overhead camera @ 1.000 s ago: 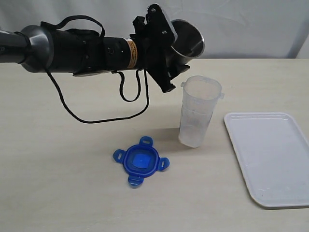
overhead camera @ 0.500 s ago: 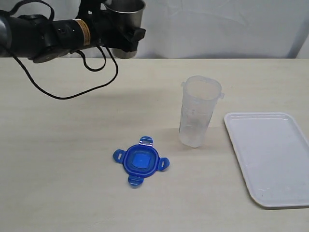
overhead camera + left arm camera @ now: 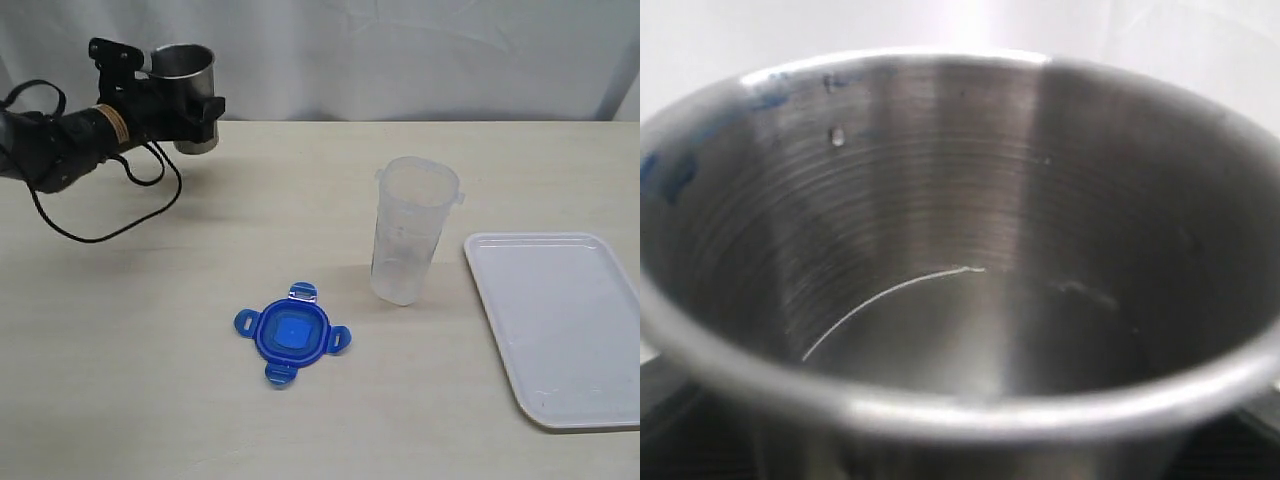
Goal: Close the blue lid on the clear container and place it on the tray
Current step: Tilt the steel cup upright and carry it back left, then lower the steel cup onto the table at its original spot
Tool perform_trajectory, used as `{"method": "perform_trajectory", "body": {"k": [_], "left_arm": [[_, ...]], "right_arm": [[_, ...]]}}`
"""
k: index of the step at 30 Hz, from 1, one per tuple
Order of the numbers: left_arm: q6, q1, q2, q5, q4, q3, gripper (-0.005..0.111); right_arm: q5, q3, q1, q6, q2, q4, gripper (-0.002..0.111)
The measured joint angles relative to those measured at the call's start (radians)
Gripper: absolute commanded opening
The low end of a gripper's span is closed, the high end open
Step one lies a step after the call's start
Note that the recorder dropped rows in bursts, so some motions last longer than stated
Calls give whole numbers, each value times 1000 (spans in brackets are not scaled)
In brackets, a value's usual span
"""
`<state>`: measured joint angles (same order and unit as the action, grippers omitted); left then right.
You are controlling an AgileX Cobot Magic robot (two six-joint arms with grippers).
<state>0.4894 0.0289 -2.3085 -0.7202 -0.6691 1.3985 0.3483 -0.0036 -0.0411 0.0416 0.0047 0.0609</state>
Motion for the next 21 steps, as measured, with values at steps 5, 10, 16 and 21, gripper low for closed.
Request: {"method": "perform_trajectory", "body": {"k": [5,10,16,21], "left_arm": [[-101,2,-101,-70,153,16,0],[-103,4,-169,-37,132,100,0],[-103,4,-191,-14,124,129,0],[-103,4,-191,7,124,139,0]], "right_arm": [[0,0,0,0,0,0,4],[0,0,0,0,0,0,4],[0,0,0,0,0,0,4],[0,0,0,0,0,0,4]]}}
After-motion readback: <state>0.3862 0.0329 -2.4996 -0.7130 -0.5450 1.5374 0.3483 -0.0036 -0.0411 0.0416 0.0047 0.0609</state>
